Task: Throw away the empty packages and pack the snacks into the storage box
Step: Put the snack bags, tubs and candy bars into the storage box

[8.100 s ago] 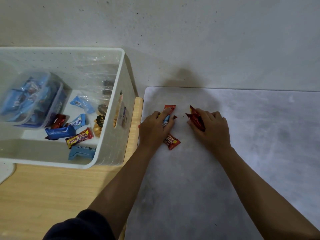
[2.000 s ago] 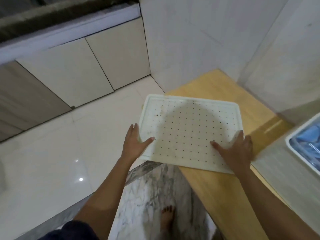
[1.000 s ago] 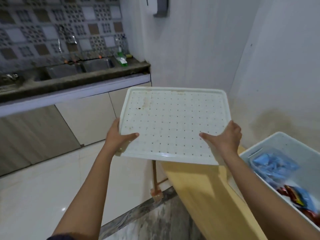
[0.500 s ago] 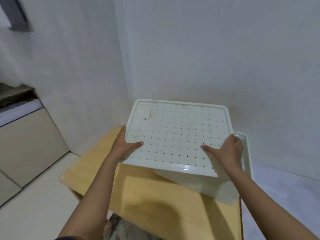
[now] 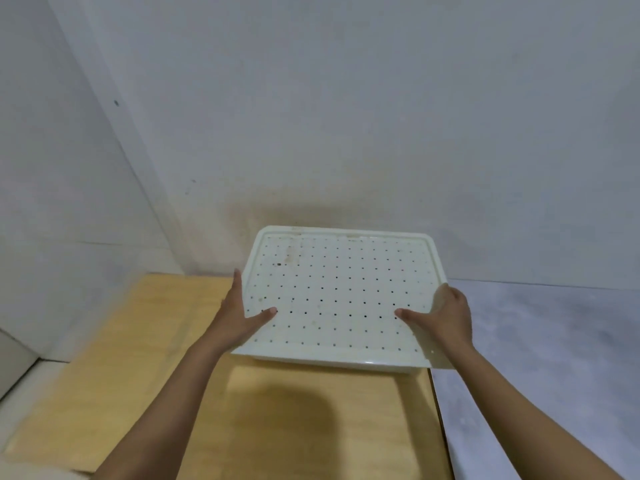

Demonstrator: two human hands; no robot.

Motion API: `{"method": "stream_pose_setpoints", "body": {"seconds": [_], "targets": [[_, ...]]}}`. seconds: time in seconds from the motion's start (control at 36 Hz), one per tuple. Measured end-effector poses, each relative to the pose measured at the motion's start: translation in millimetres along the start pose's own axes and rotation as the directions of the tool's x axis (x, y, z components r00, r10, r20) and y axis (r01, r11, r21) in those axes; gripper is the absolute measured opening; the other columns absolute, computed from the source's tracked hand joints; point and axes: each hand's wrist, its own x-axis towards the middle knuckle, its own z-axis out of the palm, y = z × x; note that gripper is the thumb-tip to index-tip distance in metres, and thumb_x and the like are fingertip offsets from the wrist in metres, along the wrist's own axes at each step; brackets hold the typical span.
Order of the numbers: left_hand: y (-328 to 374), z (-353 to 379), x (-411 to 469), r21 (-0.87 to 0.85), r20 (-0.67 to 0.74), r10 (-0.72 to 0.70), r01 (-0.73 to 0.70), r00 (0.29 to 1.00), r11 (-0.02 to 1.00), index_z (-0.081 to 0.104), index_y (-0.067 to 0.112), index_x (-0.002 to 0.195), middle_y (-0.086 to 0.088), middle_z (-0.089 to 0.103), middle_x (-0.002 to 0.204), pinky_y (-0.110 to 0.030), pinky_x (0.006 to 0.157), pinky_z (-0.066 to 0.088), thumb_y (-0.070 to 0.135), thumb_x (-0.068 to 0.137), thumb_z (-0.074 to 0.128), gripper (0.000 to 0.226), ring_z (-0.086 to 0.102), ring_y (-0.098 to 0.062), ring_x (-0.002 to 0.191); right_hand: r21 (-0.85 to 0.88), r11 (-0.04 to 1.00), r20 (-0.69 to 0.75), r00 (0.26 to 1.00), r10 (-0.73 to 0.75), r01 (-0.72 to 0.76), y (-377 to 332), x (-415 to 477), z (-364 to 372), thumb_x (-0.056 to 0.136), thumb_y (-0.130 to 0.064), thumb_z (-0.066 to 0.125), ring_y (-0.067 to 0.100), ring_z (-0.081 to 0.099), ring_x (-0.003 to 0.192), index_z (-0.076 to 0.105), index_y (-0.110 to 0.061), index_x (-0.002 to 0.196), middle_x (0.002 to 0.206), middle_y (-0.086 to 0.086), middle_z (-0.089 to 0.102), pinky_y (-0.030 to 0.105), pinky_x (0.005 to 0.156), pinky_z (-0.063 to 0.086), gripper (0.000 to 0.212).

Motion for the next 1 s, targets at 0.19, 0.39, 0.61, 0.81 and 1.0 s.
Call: {"method": "stream_pose_setpoints", "body": {"seconds": [0.19,0.39,0.61,0.81,1.0], "targets": [[-4.2,-1.7,12.5,0.028,-0.03,0.036,-0.035,0.999,0.999,-0.018,0.029,0.145,0.006,0.007,0.157,-0.042,0.111,0.032,0.059,0.073,0.065,0.114,0.021,-0.019,0.142,-0.065,0.998,-0.017,1.0,0.002,-0.003,-10.9,11.0,10.0,0.059,-0.047,0.084,0.031,0.04,0.127,0.041,-0.002,0.126,0.141,0.015,0.038,0.039,0.095,0.043,0.092],[-3.8,-9.7,30.1,0.104,-0.026,0.024,-0.021,0.999,0.994,-0.009,0.019,0.148,0.001,0.018,0.156,-0.041,0.105,0.038,0.062,0.076,0.06,0.109,0.029,-0.022,0.138,-0.14,0.989,0.028,0.999,0.046,-0.042,-19.6,23.0,20.0,0.059,-0.054,0.08,0.03,0.045,0.122,0.041,-0.003,0.127,0.139,0.014,0.04,0.041,0.094,0.045,0.094],[-3.2,-9.1,53.6,0.179,-0.023,0.006,-0.002,1.0,0.984,0.002,0.016,0.149,0.0,0.015,0.156,-0.04,0.109,0.032,0.068,0.076,0.055,0.104,0.024,-0.02,0.141,-0.269,0.963,0.069,0.998,-0.005,0.024,-21.8,35.0,26.9,0.065,-0.071,0.064,0.032,0.04,0.129,0.026,-0.002,0.139,0.146,0.017,0.031,0.044,0.098,0.045,0.107],[-4.6,-4.2,58.3,0.213,-0.021,0.003,0.002,1.0,0.977,0.002,0.017,0.149,0.0,0.018,0.155,-0.04,0.107,0.035,0.071,0.075,0.052,0.105,0.027,-0.02,0.139,-0.353,0.933,0.05,0.997,-0.055,0.069,-9.0,39.7,38.1,0.061,-0.088,0.042,0.032,0.047,0.119,0.031,-0.004,0.131,0.135,0.017,0.04,0.046,0.089,0.05,0.11],[10.5,12.6,57.0,0.619,0.001,0.092,-0.073,0.996,0.782,-0.005,0.002,0.147,-0.013,-0.013,0.156,-0.042,0.118,-0.007,0.063,0.091,0.017,0.085,-0.02,-0.021,0.143,-0.424,0.863,0.224,0.955,-0.193,0.274,-29.5,25.7,70.2,0.092,-0.06,0.029,0.027,-0.004,0.146,0.002,0.001,0.148,0.157,0.018,-0.003,0.042,0.118,-0.001,0.087]]}}
